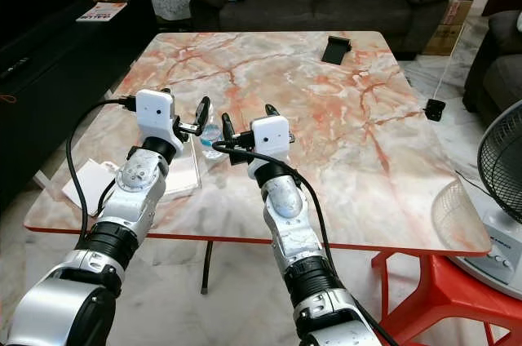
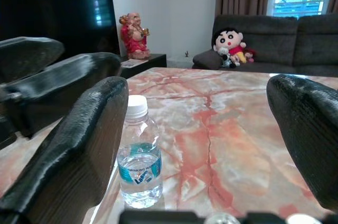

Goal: Picking trash to rubbish bin

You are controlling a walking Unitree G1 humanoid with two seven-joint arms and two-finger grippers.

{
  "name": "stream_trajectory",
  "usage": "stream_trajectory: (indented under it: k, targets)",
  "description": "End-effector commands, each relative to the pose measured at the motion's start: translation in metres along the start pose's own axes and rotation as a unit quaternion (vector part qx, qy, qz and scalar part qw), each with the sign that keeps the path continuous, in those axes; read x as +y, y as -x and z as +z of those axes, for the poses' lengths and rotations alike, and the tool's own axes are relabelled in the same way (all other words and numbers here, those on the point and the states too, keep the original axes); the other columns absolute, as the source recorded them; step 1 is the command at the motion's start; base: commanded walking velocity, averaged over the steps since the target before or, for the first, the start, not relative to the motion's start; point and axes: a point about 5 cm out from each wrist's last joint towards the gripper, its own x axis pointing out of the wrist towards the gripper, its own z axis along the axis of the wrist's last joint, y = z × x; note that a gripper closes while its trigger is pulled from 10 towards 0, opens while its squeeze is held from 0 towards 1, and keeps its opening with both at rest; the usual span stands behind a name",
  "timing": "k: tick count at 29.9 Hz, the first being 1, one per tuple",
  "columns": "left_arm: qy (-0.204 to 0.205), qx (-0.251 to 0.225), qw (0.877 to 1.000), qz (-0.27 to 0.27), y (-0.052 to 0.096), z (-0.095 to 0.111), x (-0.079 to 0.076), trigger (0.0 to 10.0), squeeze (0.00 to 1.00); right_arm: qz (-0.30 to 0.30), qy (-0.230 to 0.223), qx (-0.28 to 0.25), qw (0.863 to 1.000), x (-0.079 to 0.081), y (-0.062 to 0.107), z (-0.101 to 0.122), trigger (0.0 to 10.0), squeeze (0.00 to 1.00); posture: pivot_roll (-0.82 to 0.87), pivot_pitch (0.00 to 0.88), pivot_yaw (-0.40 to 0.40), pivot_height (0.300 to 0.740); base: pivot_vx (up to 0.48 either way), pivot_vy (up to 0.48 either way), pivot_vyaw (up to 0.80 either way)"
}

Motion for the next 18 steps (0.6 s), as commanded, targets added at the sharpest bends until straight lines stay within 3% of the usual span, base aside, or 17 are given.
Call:
stream_trajectory:
  k: [1,2,3,7,18]
  targets:
    - [0.001,0.011,1.000,0.002,-0.005,0.002,0.003,10.0,1.00,0.000,0.000,-0.007,1.000,0.000,0.000,0.003,10.0,0.00,-0.09,0.019,0.023,0.740,0.000,0.000,0.00]
    - [0.001,0.016,1.000,-0.002,-0.006,0.001,0.002,10.0,0.98,0.000,0.000,-0.006,1.000,0.000,0.001,0.003,10.0,0.00,-0.09,0.020,0.021,0.740,0.000,0.000,0.00]
    - [-0.002,0.019,1.000,-0.005,-0.007,0.000,0.002,10.0,0.00,0.000,0.001,-0.006,1.000,0.000,0.001,0.003,10.0,0.00,-0.09,0.022,0.020,0.740,0.000,0.000,0.00]
    - [-0.003,0.050,0.999,-0.008,-0.015,-0.002,-0.001,10.0,0.00,0.000,0.004,-0.005,1.000,-0.002,0.005,0.003,10.0,0.00,-0.10,0.035,0.012,0.740,0.000,0.000,0.00]
    - [0.004,0.058,0.998,-0.006,-0.025,0.004,-0.007,10.0,0.00,-0.003,0.006,-0.004,1.000,-0.004,0.015,0.003,10.0,0.00,-0.13,0.071,-0.003,0.740,0.000,0.000,0.00]
